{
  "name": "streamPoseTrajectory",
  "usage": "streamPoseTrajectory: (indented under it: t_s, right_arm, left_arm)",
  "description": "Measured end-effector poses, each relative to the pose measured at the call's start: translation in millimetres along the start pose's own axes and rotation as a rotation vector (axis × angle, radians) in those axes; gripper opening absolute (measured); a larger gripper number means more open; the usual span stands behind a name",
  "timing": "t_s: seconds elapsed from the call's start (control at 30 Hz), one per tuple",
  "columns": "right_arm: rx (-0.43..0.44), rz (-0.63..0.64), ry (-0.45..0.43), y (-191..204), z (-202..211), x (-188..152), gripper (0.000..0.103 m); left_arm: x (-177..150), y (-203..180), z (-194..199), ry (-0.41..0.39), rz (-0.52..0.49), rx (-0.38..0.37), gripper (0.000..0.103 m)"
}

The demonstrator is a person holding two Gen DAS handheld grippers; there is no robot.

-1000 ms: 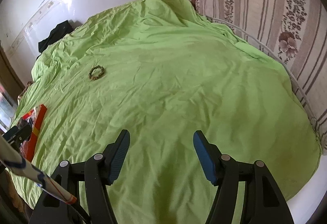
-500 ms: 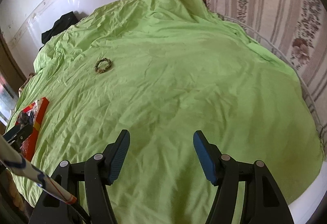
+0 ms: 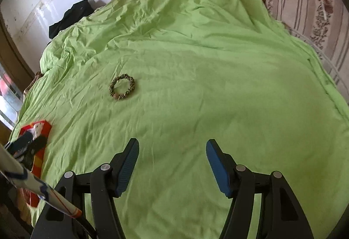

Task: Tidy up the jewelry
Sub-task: 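Grasp the leopard-print scrunchie with the left tool, then carry the leopard-print scrunchie into the tray and open the left tool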

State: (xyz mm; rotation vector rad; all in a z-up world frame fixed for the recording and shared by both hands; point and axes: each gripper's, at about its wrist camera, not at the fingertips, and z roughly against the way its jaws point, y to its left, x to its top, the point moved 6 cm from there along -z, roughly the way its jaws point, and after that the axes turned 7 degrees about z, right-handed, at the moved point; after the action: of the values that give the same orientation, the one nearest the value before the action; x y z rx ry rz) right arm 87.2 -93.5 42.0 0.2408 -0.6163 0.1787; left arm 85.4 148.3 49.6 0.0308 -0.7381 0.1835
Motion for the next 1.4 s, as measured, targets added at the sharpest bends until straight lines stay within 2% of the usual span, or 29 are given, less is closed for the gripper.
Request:
streamPoseTrajectory:
  t_s: [0.1, 0.23, 0.43, 0.57, 0.63, 0.67, 0.73, 0.87, 1.03, 1.4]
  right_arm:
    - [0.053, -0.027, -0.014, 0.8, -6.1, -2.9, 0.069]
    - [0.082, -0.031, -0.027, 3.4, -11.1, -7.6, 0.069]
    - [0.103, -0.02, -0.041, 5.7, -15.2, -13.3, 0.069]
    - [0.099, -0.003, -0.047, 4.5, -17.6, -17.8, 0.069]
    - [0.099, -0.003, -0.05, 3.7, -17.6, -20.6, 0.069]
    - [0.098, -0.003, -0.05, 3.4, -17.7, -21.5, 0.069]
    - [0.099, -0.004, -0.05, 3.3, -17.8, -23.6, 0.069]
    - [0.092, -0.004, -0.048, 4.5, -16.8, -26.8, 0.069]
    - [0.083, 0.003, -0.062, 7.6, -4.5, -34.4, 0.069]
    - [0.099, 0.03, -0.093, 35.3, 37.5, -51.7, 0.069]
  left_arm:
    - [25.1, -15.2, -33.5, 0.008, -0.01, -0.039, 0.072]
    - [49.1, -33.0, -79.7, 0.06, 0.009, -0.106, 0.068]
    - [56.7, -61.8, -129.5, 0.133, 0.01, -0.163, 0.052]
    - [51.7, -82.9, -149.1, 0.153, -0.006, -0.175, 0.047]
    - [48.3, -89.1, -155.5, 0.161, -0.017, -0.167, 0.03]
    - [46.5, -91.1, -157.7, 0.163, -0.022, -0.158, 0.025]
    - [43.5, -93.8, -159.7, 0.166, -0.024, -0.149, 0.008]
    - [40.9, -93.1, -151.7, 0.165, -0.017, -0.138, 0.007]
    - [37.1, -85.7, -120.1, 0.136, -0.034, -0.125, 0.006]
    - [9.9, -44.9, 25.0, 0.0, -0.059, -0.068, 0.006]
